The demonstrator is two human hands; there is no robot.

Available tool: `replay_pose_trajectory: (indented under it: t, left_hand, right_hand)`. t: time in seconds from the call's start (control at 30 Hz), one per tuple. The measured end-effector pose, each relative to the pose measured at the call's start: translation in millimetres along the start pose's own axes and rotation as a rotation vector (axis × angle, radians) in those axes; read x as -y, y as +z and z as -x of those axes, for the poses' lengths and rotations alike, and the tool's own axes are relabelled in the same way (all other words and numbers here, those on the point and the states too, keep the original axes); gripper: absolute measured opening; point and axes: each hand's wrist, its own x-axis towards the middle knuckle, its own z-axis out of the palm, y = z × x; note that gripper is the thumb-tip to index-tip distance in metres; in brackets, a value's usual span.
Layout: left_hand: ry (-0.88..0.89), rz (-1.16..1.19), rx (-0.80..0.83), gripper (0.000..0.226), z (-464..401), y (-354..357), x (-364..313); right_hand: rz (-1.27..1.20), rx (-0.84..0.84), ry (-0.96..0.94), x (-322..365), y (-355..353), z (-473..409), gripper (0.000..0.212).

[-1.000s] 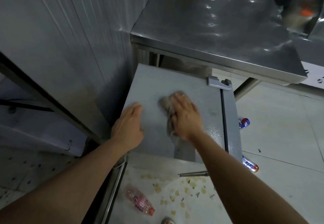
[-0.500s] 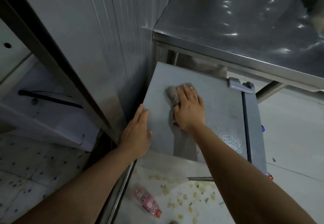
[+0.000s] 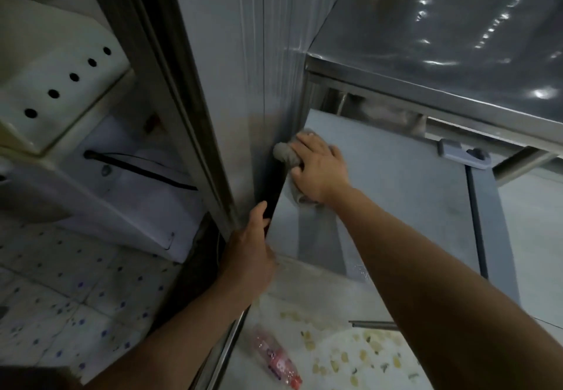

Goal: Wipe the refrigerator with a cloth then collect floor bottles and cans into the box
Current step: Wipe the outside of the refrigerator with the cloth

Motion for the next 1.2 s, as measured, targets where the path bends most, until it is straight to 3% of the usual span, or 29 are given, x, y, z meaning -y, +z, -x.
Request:
replay_pose_trajectory:
  t: [0.13, 0.5, 0.67, 0.93, 1.2]
  left_hand:
    - [-0.001, 0.000, 0.005, 0.071, 9, -2, 10]
    - [0.034, -0.180, -0.022, 0.065, 34, -32, 4]
    - [0.009, -0.245, -0.033, 0.062, 40, -33, 1]
    - [-0.001, -0.323, -0.057, 0.064, 41, -23, -26]
    - [0.103, -0.354, -0.007, 0.065, 38, 19, -48]
  right_hand:
    - [0.033, -0.019, -0.044, 1, 2, -11, 0.048]
    - [-0.033, 0.015, -0.301, 42, 9, 86, 0.040]
    - [0.027, 0.014, -0.331, 47, 16, 119, 0.051]
    - [0.123, 0.025, -0.297, 47, 17, 130, 0.060]
    - [0.069, -0.081, -0.083, -17, 2, 185, 0.066]
